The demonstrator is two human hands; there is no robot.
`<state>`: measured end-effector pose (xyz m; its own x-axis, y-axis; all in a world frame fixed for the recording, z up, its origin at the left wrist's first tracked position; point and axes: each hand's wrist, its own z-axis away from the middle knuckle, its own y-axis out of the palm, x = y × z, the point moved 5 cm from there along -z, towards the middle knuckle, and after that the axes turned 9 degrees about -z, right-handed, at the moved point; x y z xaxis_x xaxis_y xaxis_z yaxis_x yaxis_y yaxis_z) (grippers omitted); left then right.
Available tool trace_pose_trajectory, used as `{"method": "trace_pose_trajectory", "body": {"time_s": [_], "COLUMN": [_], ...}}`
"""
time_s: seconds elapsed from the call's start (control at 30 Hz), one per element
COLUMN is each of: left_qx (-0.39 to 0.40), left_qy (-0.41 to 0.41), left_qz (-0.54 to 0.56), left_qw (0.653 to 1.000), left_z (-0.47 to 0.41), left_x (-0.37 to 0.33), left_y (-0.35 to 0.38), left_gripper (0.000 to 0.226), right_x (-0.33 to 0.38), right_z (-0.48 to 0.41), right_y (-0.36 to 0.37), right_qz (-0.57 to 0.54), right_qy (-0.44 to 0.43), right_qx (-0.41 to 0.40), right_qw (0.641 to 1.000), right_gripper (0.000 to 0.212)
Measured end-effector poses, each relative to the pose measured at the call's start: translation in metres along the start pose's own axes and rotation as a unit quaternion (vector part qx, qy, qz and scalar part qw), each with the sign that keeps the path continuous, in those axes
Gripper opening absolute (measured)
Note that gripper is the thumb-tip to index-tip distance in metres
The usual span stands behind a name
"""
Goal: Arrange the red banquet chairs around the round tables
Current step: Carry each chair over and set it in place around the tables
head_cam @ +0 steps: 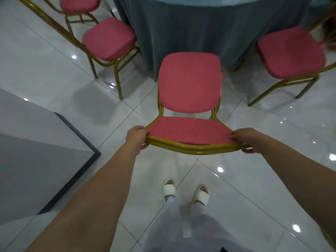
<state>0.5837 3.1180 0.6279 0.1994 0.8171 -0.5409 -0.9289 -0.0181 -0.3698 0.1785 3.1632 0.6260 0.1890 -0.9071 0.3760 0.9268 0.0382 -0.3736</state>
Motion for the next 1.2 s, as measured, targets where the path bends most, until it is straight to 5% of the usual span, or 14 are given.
{"method": "trace_pose_trajectory", "body": {"time_s": [0.2,0.5,0.7,0.9,1.2], "left_qx": [0.028,0.04,0.058,0.104,0.222], "left_qy": [0.05,0.28,0.317,0.339,0.384], "left_qz": [0.053,-0.217,-0.287,-0.36,-0.466], "left_qw": [0.997,0.934,0.902,0.863,0.766], "left_z": [0.025,0.092,0.127,0.148,0.184], "left_x": [-0.042,-0.094,-0.107,-0.113,-0.117], "left_y": [-0.002,0.045,0.086,0.167,0.339], "left_gripper": [0.039,0.075,0.07,0.072,0.068], "right_x": [0.035,0.096,0.094,-0.014,-0.124], "right_z": [0.037,0.071,0.089,0.08,0.053], "right_y": [-0.013,-0.031,-0.052,-0.077,-0.232], "right_qz": [0.083,0.073,0.071,0.141,0.034], "right_qy": [-0.182,-0.367,-0.387,-0.376,-0.275], "right_qx": [-0.095,-0.063,-0.084,-0.101,-0.224], "right_qw": [0.975,0.925,0.916,0.91,0.934], "right_gripper": [0.04,0.045,0.055,0.065,0.065]}}
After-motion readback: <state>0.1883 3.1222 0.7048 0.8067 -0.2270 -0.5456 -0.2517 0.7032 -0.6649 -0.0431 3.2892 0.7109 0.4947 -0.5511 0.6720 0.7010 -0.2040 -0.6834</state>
